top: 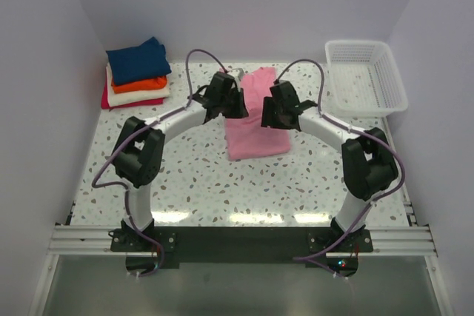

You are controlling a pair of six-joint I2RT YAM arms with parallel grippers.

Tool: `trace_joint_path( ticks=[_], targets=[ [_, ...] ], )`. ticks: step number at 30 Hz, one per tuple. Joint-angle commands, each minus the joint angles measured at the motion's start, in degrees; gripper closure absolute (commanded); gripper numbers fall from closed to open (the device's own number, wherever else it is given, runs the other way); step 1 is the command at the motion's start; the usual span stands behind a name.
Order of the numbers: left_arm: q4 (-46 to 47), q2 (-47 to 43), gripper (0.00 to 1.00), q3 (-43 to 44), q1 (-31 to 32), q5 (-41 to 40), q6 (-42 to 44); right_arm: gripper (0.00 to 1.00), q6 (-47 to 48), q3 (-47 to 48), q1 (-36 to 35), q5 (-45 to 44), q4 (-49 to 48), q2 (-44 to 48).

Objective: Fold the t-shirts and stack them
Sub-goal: Fold the tshirt

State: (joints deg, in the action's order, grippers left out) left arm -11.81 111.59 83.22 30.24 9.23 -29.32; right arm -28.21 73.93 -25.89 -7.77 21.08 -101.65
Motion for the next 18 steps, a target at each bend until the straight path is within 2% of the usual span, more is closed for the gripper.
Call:
trace_joint_path(
  ticks=[1, 6, 13, 18],
  targets=[
    [0.7, 1.2, 0.81, -0.3, 1.6, 0.8, 1.1, 0.43, -3.3, -5.2, -0.3, -0.5, -2.8, 1.3],
    [1.6, 6.7, 0.82, 3.1, 1.9, 0.3, 1.9, 0.44, -3.3, -8.9, -1.3, 1.3, -4.6, -1.3],
    [-0.8, 15.5, 0.84, 9.7, 1.4, -6.2, 2.3, 0.44, -3.7, -14.8, -1.6, 0.1, -3.6, -0.8],
    [-0.5, 15.2, 0.84, 8.8, -0.3, -8.5, -0.4, 0.44, -3.7, -18.4, -1.6, 0.2, -2.4, 0.2]
  ],
)
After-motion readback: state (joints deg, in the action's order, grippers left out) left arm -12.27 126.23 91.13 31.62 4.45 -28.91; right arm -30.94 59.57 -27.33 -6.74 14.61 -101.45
